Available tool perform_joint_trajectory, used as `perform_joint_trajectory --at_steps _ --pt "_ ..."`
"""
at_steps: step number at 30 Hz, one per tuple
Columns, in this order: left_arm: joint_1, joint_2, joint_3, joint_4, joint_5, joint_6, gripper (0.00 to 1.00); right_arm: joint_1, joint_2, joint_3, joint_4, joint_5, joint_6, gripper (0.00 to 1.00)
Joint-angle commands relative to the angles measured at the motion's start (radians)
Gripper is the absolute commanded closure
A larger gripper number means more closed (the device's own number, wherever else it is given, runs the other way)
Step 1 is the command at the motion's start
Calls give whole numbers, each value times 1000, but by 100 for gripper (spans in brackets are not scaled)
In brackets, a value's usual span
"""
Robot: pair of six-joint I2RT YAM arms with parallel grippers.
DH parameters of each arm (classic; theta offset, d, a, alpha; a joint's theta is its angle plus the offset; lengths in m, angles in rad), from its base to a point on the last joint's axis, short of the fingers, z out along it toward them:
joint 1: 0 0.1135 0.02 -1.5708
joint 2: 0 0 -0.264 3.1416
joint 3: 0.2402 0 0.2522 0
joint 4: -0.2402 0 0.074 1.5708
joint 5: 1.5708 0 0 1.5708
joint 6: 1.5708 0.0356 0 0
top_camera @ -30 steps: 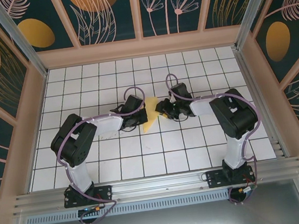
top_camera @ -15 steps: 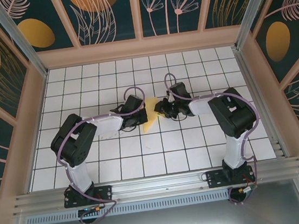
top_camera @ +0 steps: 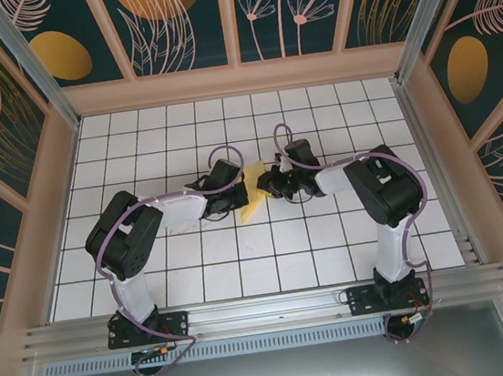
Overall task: Fold a paper plane with a square sheet of paper (pick it up from the middle)
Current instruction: Fourth fold the wing at the center of the table.
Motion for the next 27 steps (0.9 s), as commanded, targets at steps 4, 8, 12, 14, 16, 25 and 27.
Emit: perform_joint_trajectory --at_steps 4,8,12,14,16,25,27 --pt "-3 -97 9 -20 21 77 85 -16 -30 -15 -3 18 -11 98" --pt "-3 -166 -1 20 58 102 77 -18 -128 -46 -74 126 -5 100" --pt "-3 -230 -16 96 113 115 61 -20 -258 -86 -180 278 31 100" --pt "-3 -250 -46 135 132 123 55 -20 -311 -101 -227 339 70 100" --pt "-3 -263 -58 171 147 136 50 -19 -347 -113 -253 379 121 100" --pt "-4 -282 -195 409 202 249 29 -15 -336 -138 -230 403 330 100" --pt "-5 -286 -235 459 211 287 24 -15 -315 -109 -258 387 332 100"
